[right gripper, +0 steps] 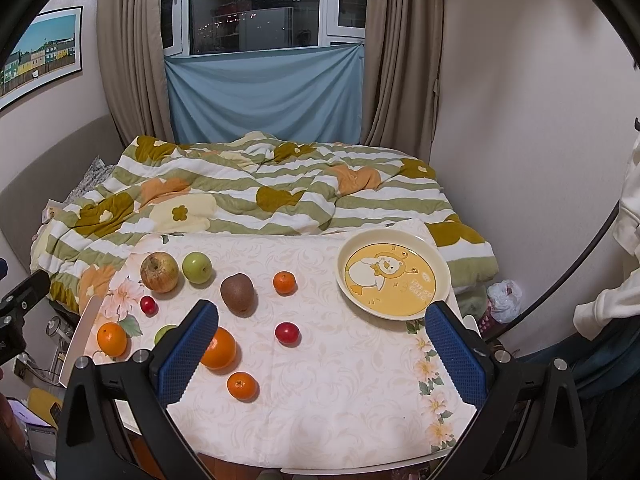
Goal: Organize fruits
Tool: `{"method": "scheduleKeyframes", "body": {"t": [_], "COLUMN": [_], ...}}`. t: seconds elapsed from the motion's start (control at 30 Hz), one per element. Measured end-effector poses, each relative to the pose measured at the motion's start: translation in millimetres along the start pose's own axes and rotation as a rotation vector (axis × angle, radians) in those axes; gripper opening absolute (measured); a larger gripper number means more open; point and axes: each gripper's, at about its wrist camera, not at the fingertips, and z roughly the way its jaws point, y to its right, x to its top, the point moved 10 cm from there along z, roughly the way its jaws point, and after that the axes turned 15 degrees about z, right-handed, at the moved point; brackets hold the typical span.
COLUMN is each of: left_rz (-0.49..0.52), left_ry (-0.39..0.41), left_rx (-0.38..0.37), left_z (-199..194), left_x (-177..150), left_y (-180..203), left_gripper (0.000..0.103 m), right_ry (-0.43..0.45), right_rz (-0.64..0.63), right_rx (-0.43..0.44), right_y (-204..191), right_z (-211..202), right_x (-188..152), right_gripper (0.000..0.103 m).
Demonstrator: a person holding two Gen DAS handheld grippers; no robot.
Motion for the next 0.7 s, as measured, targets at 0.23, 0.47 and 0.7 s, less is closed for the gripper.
{"method": "scheduleKeyframes", "body": {"t": [0.23, 0.47, 0.7], "left_rz": [0.021, 0.010, 0.025], "left_ry": [-0.043, -0.136, -0.192], "left_rx": [0.018, -0.005, -0.003], "left_z": [9.9, 42.4, 81.6], "left_x": [-16.4, -53.6, -86.6], "left_y": [-5.7, -14.2, -22.6], "left_gripper": [0.103, 0.103, 0.103], "right_ry": [-0.048, -0.131, -0.212], "right_rz": [-0.005, -0.029, -0.035], "right_rx": [0.019, 0.034, 0.033], "right_y": [-4.2, -10.9, -15.4], "right_z": [10.7, 34.2, 64.8], "right_x": [-23.9, -60.0, -99.6], "right_gripper": [0.103, 0.103, 0.103]}}
